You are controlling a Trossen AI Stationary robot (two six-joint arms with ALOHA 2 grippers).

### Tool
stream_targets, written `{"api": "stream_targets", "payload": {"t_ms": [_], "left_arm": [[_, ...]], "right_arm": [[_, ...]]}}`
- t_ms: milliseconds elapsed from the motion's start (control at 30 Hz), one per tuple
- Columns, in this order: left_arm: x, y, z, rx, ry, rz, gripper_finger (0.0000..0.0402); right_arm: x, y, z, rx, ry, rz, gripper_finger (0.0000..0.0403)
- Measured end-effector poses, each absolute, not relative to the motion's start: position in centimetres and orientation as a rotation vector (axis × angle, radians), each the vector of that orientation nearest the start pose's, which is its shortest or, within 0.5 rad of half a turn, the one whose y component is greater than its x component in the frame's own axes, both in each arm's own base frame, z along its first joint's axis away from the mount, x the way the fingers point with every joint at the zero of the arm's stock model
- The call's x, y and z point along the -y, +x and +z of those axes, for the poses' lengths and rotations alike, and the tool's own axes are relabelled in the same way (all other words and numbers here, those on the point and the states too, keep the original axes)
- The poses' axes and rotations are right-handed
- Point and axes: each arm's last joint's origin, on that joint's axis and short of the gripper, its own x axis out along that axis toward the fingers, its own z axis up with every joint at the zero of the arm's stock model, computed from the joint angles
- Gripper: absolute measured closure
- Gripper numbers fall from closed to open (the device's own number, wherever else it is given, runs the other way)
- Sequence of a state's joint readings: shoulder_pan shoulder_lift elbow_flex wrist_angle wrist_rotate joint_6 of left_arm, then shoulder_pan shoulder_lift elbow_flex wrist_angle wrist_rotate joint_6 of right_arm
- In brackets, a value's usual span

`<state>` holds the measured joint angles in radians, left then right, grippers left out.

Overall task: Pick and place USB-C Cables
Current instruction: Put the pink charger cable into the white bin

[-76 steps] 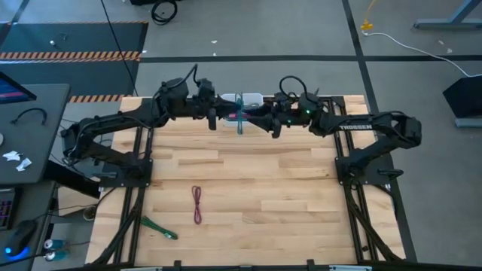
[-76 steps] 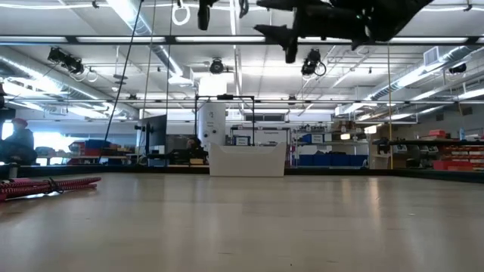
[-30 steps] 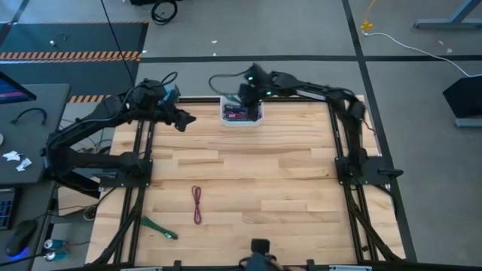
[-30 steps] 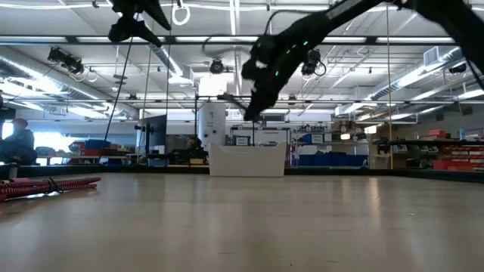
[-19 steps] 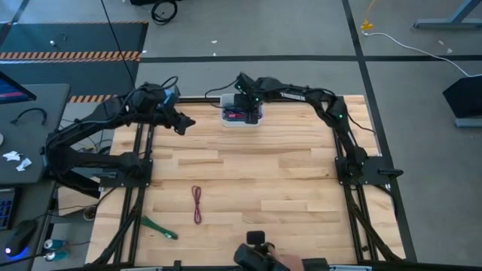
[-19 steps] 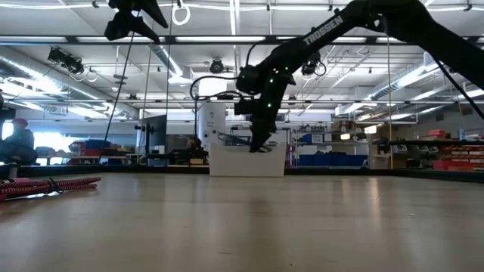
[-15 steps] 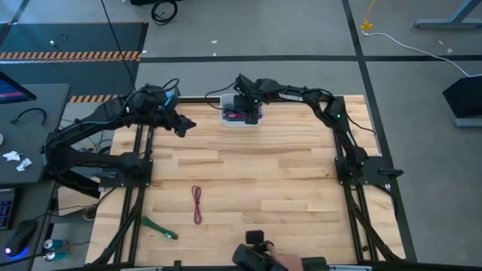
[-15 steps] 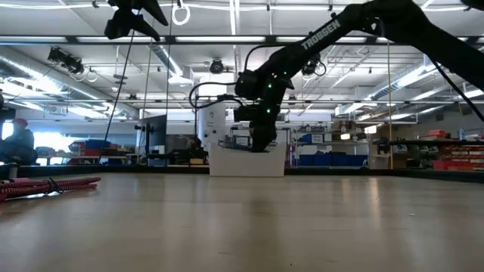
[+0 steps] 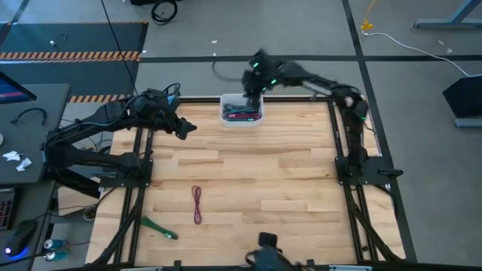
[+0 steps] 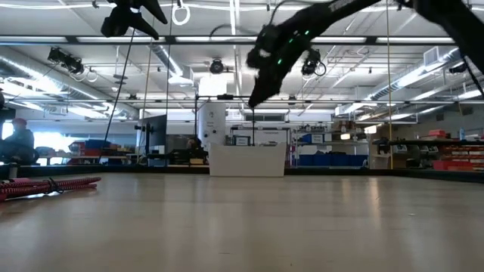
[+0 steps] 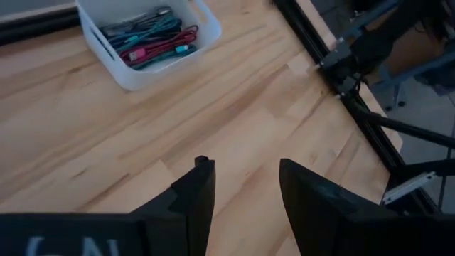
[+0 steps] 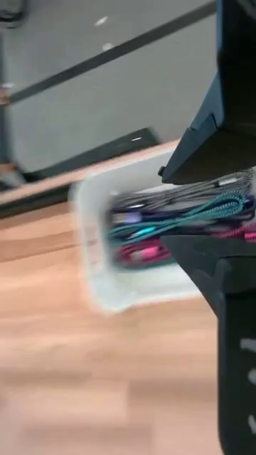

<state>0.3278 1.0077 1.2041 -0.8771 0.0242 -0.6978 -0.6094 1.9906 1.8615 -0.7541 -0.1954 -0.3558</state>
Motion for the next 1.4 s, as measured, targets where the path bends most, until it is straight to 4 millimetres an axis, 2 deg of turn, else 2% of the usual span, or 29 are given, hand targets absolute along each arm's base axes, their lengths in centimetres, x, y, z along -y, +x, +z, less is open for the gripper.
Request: {"api": "stream_targets", "payload": {"t_ms": [100, 200, 400, 600, 700, 800, 933, 1033, 1200, 1400], "left_arm": [[-5.2, 17.6, 36.8, -0.582, -0.791, 0.548, 0.0240], [-4.2, 17.9, 35.8, -0.678, -0.829, 0.599, 0.0240], [-0.9, 19.6, 32.9, -0.947, -0.995, 0.734, 0.0240], [3.6, 23.1, 29.4, -1.131, -1.208, 0.866, 0.0236], [5.4, 24.9, 27.1, -1.302, -1.250, 0.850, 0.0214], [6.8, 26.9, 24.7, -1.382, -1.251, 0.844, 0.0175], [7.7, 29.4, 21.2, -1.432, -1.265, 0.866, 0.0118], [8.0, 30.6, 18.5, -1.484, -1.255, 0.915, 0.0096], [8.1, 31.4, 15.4, -1.551, -1.239, 0.994, 0.0111], [8.4, 31.3, 14.1, -1.577, -1.262, 0.997, 0.0140]], "right_arm": [[23.3, 33.8, 33.0, -0.760, 0.013, -0.198, 0.0286], [20.7, 31.0, 33.8, -0.704, -0.011, -0.184, 0.0305], [15.3, 24.2, 31.5, -0.621, 0.020, -0.209, 0.0335], [11.9, 19.8, 29.6, -0.493, 0.045, -0.237, 0.0341], [11.2, 18.8, 29.2, -0.435, 0.020, -0.247, 0.0341], [11.1, 18.3, 29.2, -0.407, -0.005, -0.292, 0.0341], [11.4, 18.0, 29.3, -0.400, -0.020, -0.349, 0.0341], [11.6, 17.8, 29.4, -0.396, -0.019, -0.365, 0.0341], [11.6, 16.9, 30.0, -0.369, -0.027, -0.393, 0.0341], [11.3, 15.3, 31.0, -0.331, -0.045, -0.432, 0.0341]]}}
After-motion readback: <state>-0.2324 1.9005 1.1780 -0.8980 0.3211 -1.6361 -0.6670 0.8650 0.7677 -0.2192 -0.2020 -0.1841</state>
